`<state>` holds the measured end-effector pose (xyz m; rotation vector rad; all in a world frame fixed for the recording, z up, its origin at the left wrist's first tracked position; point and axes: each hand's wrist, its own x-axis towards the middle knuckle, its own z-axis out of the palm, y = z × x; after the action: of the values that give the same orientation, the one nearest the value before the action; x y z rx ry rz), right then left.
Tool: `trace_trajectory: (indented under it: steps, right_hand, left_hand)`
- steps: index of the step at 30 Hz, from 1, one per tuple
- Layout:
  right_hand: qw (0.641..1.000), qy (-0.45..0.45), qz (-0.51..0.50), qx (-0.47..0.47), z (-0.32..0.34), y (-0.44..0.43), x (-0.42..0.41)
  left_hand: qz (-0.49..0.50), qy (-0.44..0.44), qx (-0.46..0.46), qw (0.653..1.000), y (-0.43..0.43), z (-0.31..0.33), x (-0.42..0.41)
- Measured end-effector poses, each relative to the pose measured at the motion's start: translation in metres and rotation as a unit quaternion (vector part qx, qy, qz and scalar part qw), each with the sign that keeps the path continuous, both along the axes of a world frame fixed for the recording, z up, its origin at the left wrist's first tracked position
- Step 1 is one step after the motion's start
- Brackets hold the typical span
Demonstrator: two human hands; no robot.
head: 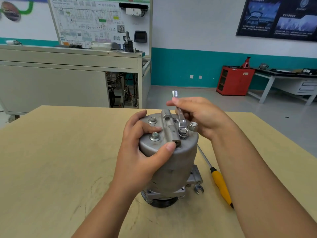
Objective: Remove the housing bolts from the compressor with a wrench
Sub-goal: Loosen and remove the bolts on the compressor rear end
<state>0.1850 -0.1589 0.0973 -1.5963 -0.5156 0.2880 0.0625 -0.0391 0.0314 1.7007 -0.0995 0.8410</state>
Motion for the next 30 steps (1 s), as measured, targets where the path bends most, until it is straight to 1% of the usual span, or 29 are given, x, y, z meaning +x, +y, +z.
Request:
trace_trajectory:
  steps: [1, 3, 6, 9, 11, 13, 14, 15, 16, 19, 22, 24, 27, 30]
  right_hand:
    - [0.999, -0.027, 0.019, -0.028, 0.004, 0.002, 0.002]
    - [0.996, -0.063, 0.043, -0.052, 0.012, 0.006, 0.006]
    - [0.995, -0.064, 0.068, -0.043, 0.017, 0.008, 0.009]
    - [0.997, 0.01, 0.067, 0.038, 0.011, 0.006, 0.009]
    - [0.991, 0.076, 0.032, 0.108, 0.006, 0.002, 0.008]
    - [0.971, 0.144, -0.023, 0.188, 0.004, -0.005, 0.01]
    - [0.959, 0.167, -0.052, 0.222, 0.005, -0.01, 0.011]
    - [0.952, 0.172, -0.08, 0.239, 0.007, -0.016, 0.012]
    - [0.953, 0.157, -0.106, 0.237, 0.009, -0.021, 0.011]
    - [0.965, 0.075, -0.16, 0.195, 0.008, -0.033, 0.002]
    - [0.962, 0.0, -0.165, 0.217, 0.004, -0.04, -0.017]
    - [0.96, -0.075, -0.157, 0.22, 0.0, -0.047, -0.034]
    - [0.956, -0.178, -0.133, 0.19, -0.012, -0.058, -0.064]
    - [0.939, -0.273, -0.17, 0.126, -0.023, -0.061, -0.091]
  left_hand:
    - [-0.002, 0.0, 0.002, 1.0, 0.0, 0.0, 0.0]
    - [-0.004, 0.001, 0.003, 1.0, -0.001, 0.001, 0.002]
    - [0.0, 0.004, 0.012, 1.0, -0.003, 0.002, 0.004]
    - [0.002, 0.004, 0.02, 1.0, -0.005, 0.002, 0.007]
    - [0.002, 0.007, 0.024, 1.0, -0.006, 0.003, 0.008]
    - [0.002, 0.014, 0.024, 1.0, -0.007, 0.004, 0.009]
    - [0.002, 0.015, 0.022, 1.0, -0.007, 0.004, 0.009]
    - [0.002, 0.015, 0.02, 1.0, -0.007, 0.004, 0.008]
    - [0.003, 0.015, 0.019, 1.0, -0.007, 0.003, 0.008]
    - [0.005, 0.013, 0.017, 1.0, -0.006, 0.003, 0.007]
    - [0.009, 0.012, 0.019, 1.0, -0.006, 0.003, 0.007]
    - [0.011, 0.013, 0.022, 1.0, -0.007, 0.003, 0.008]
    - [0.013, 0.014, 0.026, 0.999, -0.006, 0.003, 0.009]
    - [0.017, 0.011, 0.033, 0.999, -0.006, 0.002, 0.01]
